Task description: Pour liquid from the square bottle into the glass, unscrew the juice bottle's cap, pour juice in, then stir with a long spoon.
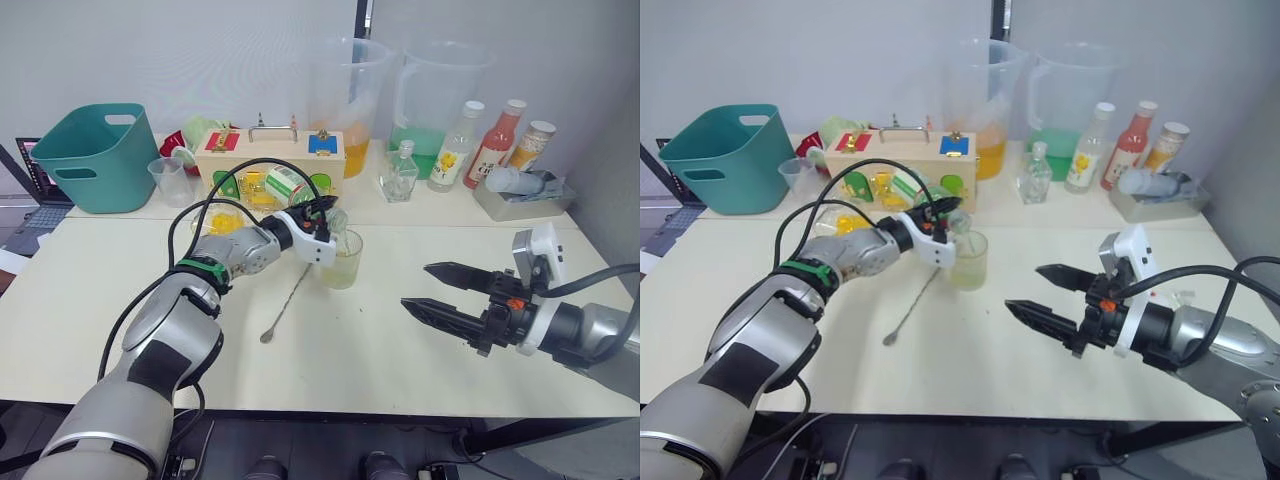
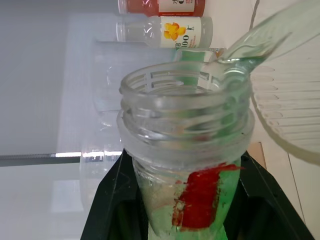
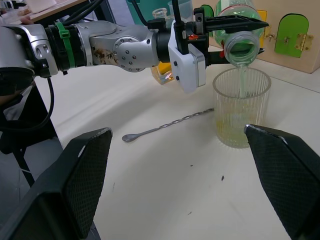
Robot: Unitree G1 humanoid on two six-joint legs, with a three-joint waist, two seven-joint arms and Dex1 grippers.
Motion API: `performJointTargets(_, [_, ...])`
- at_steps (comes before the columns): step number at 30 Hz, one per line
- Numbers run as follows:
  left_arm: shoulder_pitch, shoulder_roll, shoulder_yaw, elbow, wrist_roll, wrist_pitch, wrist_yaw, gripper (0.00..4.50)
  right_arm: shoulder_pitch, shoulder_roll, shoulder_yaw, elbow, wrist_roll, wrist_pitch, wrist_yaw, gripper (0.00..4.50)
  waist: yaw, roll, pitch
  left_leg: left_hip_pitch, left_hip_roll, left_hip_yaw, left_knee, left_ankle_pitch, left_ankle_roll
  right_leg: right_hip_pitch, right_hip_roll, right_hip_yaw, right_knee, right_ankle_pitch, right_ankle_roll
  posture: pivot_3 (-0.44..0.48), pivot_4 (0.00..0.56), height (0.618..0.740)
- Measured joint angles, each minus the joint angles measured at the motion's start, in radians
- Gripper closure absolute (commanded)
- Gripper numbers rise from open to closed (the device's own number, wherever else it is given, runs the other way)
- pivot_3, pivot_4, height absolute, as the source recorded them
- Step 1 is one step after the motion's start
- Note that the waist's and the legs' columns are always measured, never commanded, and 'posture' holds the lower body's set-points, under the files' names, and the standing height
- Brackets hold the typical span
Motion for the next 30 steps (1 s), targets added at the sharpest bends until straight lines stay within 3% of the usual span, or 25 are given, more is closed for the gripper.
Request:
performJointTargets(5, [0.0, 0.0, 0.013, 0.0, -0.024, -0.002, -0.033, 3.26, 0.0, 0.0, 0.001, 0.0, -0.001, 0.0, 0.001, 0.01, 0.0, 0.0, 0.0, 0.0, 0.0, 0.0, 0.0, 0.0, 0.0, 0.0, 0.0, 0.0, 0.0, 0.0, 0.0, 0.0, 0.15, 0.74])
performJointTargets(11, [0.006, -0.013, 0.137, 0.0, -0.186, -0.012, -0.194, 3.26, -0.008, 0.0, 0.009, 0.002, -0.013, 0.0, 0.007, 0.01, 0.0, 0.0, 0.0, 0.0, 0.0, 0.0, 0.0, 0.0, 0.0, 0.0, 0.0, 0.0, 0.0, 0.0, 0.0, 0.0, 0.15, 0.74])
performJointTargets(15, [0.023, -0.026, 0.222, -0.004, -0.302, -0.047, -0.327, 3.26, -0.023, 0.0, 0.017, 0.009, -0.021, 0.0, 0.017, 0.01, -0.001, 0.0, 0.0, 0.0, 0.0, 0.0, 0.001, 0.0, 0.0, 0.0, 0.0, 0.0, 0.0, 0.0, 0.0, 0.0, 0.15, 0.74])
performJointTargets(19, [0.049, -0.073, 0.371, -0.03, -0.524, -0.02, -0.571, 3.26, -0.035, 0.0, 0.033, 0.023, -0.028, 0.0, 0.026, 0.01, -0.001, 0.0, 0.0, 0.0, 0.0, 0.0, 0.001, 0.0, 0.0, 0.0, 0.0, 0.0, 0.001, 0.0, 0.0, 0.0, 0.15, 0.74])
performJointTargets(26, [0.077, -0.083, 0.548, -0.194, -0.784, 0.178, -0.814, 3.26, -0.118, 0.0, 0.088, 0.075, -0.042, 0.0, 0.07, 0.01, -0.01, 0.0, 0.0, 0.001, 0.0, 0.0, 0.002, 0.0, 0.0, 0.0, 0.0, 0.0, 0.001, 0.0, 0.0, 0.0, 0.15, 0.74])
performJointTargets(30, [0.168, -0.051, 0.614, -0.442, -0.914, 0.406, -0.913, 3.26, -0.187, 0.001, 0.144, 0.13, -0.075, 0.001, 0.128, 0.01, -0.02, 0.001, 0.0, 0.001, 0.0, -0.001, 0.003, 0.0, 0.0, 0.0, 0.0, 0.0, 0.002, 0.0, 0.0, 0.0, 0.15, 0.74])
